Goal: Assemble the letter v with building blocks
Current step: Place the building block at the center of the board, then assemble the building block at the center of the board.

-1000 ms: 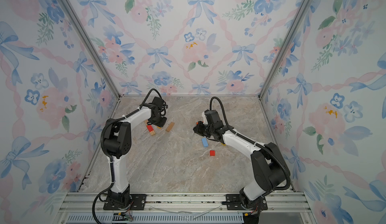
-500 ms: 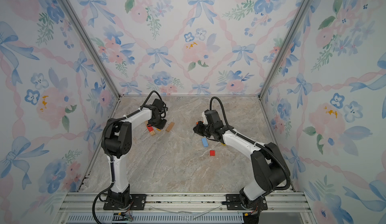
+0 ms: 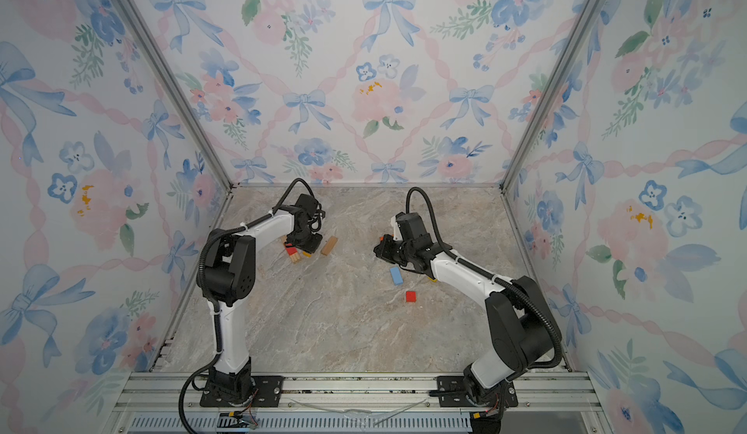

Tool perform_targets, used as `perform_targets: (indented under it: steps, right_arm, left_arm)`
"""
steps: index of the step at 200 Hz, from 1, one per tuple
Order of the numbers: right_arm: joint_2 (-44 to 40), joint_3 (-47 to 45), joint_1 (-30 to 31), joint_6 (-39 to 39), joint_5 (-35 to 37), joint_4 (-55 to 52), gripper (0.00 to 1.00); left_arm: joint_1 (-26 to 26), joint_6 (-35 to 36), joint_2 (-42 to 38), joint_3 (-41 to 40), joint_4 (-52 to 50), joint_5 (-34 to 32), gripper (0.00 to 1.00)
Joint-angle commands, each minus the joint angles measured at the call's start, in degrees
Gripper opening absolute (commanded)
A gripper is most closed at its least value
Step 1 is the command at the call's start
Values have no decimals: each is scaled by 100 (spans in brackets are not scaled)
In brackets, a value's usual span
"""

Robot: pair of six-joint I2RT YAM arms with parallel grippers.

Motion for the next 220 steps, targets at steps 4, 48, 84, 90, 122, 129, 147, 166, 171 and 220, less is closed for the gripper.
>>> perform_targets:
  steps: [4, 48, 84, 90, 122, 129, 147, 166, 171, 220]
  right_arm:
    - [-4, 124, 67, 1, -33, 45, 4]
    - [-72, 64, 68, 12, 30, 80, 4]
    - [-25, 177, 68, -57, 52, 1, 9]
    - [0, 255, 67, -111, 57, -72, 10]
    - [209, 721, 68, -385, 66, -373, 17]
    - [279, 820, 68, -428, 66, -408, 19]
    - [554, 1177, 81, -542, 40, -509, 27]
    - [978, 1657, 133, -674, -15, -725, 37]
    - [1092, 1833, 163, -722, -33, -808, 40]
    - [2522, 3772, 540, -1308, -227, -1682, 53]
  left_arm:
    - [-25, 55, -27, -108, -90, -32, 39]
    - [-32, -73, -218, -109, -87, 27, 57]
    - [-108, -207, -569, 44, -90, -106, 69]
    - [-123, -220, -658, 87, -86, -98, 70]
    - [-192, -411, -1182, 343, -75, -86, 72]
    - [-203, -494, -1330, 387, -75, -84, 72]
    - [-196, -792, -1804, 402, -2, -107, 70]
    - [-171, -1212, -2364, 239, 155, -215, 67]
    - [-155, -1352, -2539, 130, 231, -233, 66]
    - [233, -2579, -4506, -2125, 1635, 588, 63]
